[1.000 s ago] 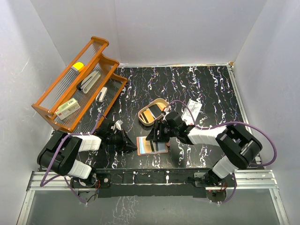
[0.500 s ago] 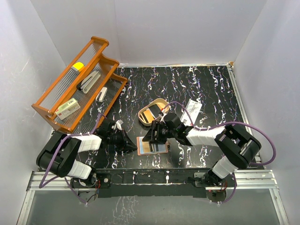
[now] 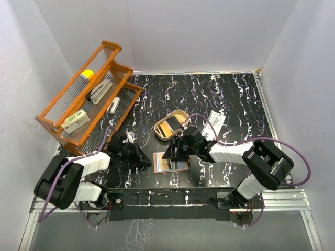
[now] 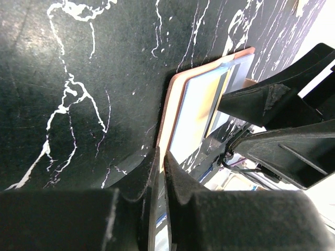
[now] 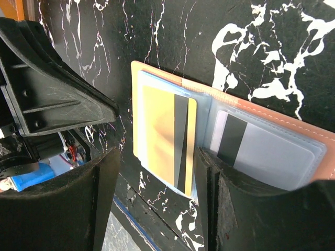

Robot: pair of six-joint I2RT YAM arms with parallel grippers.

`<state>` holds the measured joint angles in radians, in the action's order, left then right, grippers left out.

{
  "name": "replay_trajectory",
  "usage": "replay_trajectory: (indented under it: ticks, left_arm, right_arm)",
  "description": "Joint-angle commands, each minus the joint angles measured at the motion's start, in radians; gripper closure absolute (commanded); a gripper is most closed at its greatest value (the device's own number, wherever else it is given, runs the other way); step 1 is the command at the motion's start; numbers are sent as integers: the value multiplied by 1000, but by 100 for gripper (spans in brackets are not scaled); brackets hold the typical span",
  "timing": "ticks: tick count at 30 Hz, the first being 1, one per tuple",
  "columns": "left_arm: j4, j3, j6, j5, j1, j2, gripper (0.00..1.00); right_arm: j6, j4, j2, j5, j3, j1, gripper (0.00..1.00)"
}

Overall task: Put the credit cards into the card holder
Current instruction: Insert the credit card into the card holder.

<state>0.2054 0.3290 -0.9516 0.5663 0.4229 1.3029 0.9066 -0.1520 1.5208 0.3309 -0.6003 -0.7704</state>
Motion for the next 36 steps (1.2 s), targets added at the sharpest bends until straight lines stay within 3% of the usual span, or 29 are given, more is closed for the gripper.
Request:
replay_trajectory:
  ticks: [1,15,21,27,32,36]
  left_arm:
    - [26,10,-24,39,2,-17,91]
    - [172,-42,-63,85,2,37,88]
    - [89,-34,-42,65,2,-16,87]
    - [-145,11,4,-5,2,-162,79]
    - [-262,2,24,-51,4,-209,80]
    - [-267,-25,9,-43,4,-210,84]
  right_arm:
    - [-12,-24,-9,-19,-18,-14,43]
    - [119,-238,90,46,-25,-104,55]
    - [100,-210,96,16,-29,-119,56]
    - [57,-137,85,-3,-41,-119,57]
    - [66,-156,93,6,-25,-119,59]
    - [73,-161,85,11,-21,-122,60]
